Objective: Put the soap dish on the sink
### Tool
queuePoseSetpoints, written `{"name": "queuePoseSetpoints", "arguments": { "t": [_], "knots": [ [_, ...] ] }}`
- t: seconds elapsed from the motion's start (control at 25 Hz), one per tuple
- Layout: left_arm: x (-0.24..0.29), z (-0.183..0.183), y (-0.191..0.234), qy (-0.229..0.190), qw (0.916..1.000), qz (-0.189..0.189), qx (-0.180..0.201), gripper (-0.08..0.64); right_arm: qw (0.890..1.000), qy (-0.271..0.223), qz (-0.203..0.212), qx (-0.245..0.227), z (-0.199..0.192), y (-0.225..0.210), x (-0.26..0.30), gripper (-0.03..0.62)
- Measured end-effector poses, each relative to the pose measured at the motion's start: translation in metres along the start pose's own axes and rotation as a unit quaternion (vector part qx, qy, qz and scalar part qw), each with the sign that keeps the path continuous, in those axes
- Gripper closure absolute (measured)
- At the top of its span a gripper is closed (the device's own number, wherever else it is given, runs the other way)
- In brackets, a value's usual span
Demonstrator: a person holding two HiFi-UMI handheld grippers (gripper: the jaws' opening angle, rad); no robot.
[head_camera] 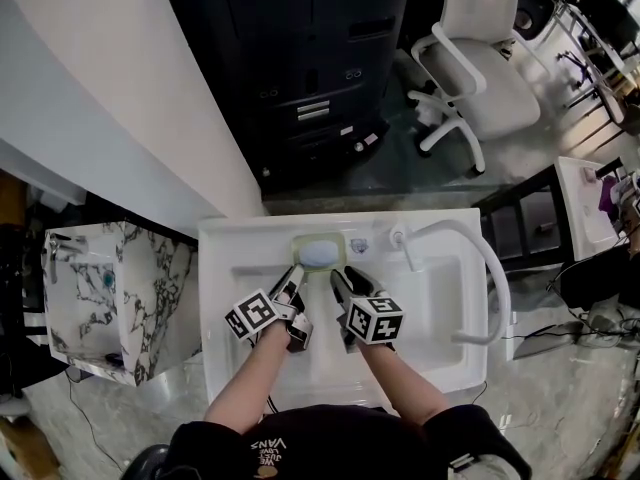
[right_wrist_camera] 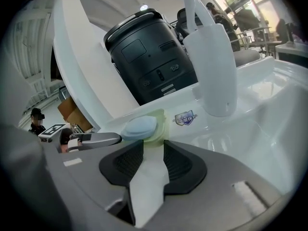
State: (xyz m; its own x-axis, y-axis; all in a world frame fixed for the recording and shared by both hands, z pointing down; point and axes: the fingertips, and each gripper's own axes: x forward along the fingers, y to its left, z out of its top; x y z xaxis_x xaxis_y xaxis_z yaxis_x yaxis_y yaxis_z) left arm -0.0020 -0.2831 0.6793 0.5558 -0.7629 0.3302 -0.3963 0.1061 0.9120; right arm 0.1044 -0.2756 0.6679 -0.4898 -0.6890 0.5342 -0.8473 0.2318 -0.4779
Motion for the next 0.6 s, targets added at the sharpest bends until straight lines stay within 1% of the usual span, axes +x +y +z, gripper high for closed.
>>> {"name": "queuePoseSetpoints", "arguments": {
  "t": [0.12, 0.2, 0.24, 0.32, 0.4, 0.6],
  "knots": [
    [0.001, -0.002, -0.008, 0.02, 0.9989, -0.014, 0.041, 0.42, 1.0, 0.0, -0.002, 0.006, 0.002, 0.0, 0.001, 0.463],
    [0.0, -0.005, -0.01, 0.037, 0.9956, -0.015, 0.085, 0.39, 1.0, 0.0, -0.002, 0.011, 0.001, -0.001, 0.001, 0.463],
    [0.0, -0.005, -0.009, 0.045, 0.9924, -0.01, 0.114, 0.385, 1.0, 0.0, -0.002, 0.012, 0.001, -0.001, 0.001, 0.463],
    [-0.002, -0.008, -0.006, 0.064, 0.9827, 0.004, 0.174, 0.382, 1.0, 0.0, -0.003, 0.015, 0.0, -0.001, 0.001, 0.463],
    [-0.004, -0.013, -0.004, 0.083, 0.9717, 0.013, 0.221, 0.382, 1.0, -0.001, -0.004, 0.018, 0.0, -0.002, 0.002, 0.463],
    [-0.005, -0.019, -0.001, 0.106, 0.9523, 0.023, 0.285, 0.382, 1.0, -0.001, -0.005, 0.021, 0.001, -0.001, 0.001, 0.465]
  ]
}}
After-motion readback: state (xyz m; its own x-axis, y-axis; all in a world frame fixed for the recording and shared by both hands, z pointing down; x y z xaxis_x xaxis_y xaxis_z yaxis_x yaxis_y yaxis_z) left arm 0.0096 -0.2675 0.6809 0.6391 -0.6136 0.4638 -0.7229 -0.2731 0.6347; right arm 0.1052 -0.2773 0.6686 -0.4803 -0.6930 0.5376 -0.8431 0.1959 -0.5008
